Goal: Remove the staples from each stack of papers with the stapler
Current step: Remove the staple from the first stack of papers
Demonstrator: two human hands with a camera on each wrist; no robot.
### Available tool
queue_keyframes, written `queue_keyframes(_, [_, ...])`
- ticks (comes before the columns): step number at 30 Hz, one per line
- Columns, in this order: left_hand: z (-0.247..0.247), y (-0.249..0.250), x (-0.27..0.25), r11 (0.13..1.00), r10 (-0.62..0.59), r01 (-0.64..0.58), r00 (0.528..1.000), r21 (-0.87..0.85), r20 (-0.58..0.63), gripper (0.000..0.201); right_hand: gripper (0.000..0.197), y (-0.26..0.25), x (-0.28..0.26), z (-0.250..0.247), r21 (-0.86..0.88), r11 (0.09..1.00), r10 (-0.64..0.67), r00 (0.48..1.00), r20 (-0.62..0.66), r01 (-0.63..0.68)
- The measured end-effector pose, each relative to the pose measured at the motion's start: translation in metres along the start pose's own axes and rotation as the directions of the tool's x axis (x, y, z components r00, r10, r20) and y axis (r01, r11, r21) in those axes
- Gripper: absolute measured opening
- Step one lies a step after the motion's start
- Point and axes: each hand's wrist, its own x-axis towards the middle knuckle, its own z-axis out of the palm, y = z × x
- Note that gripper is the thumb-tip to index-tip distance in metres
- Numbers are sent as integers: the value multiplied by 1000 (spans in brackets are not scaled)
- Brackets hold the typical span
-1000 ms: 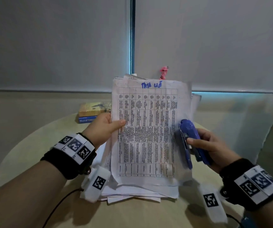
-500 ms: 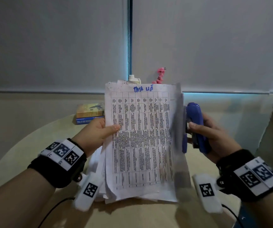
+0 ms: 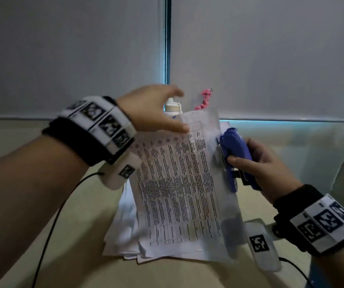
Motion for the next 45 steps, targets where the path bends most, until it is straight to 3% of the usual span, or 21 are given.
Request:
queue_keyframes(3, [6,12,21,992,-15,43,972,-115,233,40,23,-8,0,3,-76,995,-58,998,34,61])
queue_keyframes(6, [11,11,27,952,-19,117,945,-281,327,21,23,-16,-1,6,-205,970,-140,990,-27,131])
queue_keyframes(10, [17,9,24,903,-3,161,929,-398,370,33,24,-22,-2,10,-504,851,-246,960,-136,147])
queue_keyframes(14, [20,13,22,884,40,146,923,-445,382,46,27,-27,-3,14,-685,709,-366,918,-152,169])
queue_keyframes(20, [32,9,17,844,28,173,931,-508,364,28,32,-24,-3,18,-800,583,-375,921,-108,144])
queue_keyframes(31, [43,9,10,801,-16,197,951,-566,308,27,34,-21,-1,32,-758,633,-373,920,-123,156])
queue_keyframes(35, [50,13,6,812,-25,158,971,-562,238,49,31,-20,2,35,-702,698,-340,928,-155,139])
queue_keyframes(37, [51,13,6,805,-12,155,969,-573,246,39,29,-17,1,38,-671,731,-305,938,-163,121])
queue_keyframes(41, [57,12,8,832,-19,160,965,-531,261,33,35,-14,0,43,-750,645,-375,916,-142,148])
queue_keyframes(45, [61,12,7,824,-1,140,969,-549,246,5,34,-13,5,46,-697,707,-328,929,-172,120])
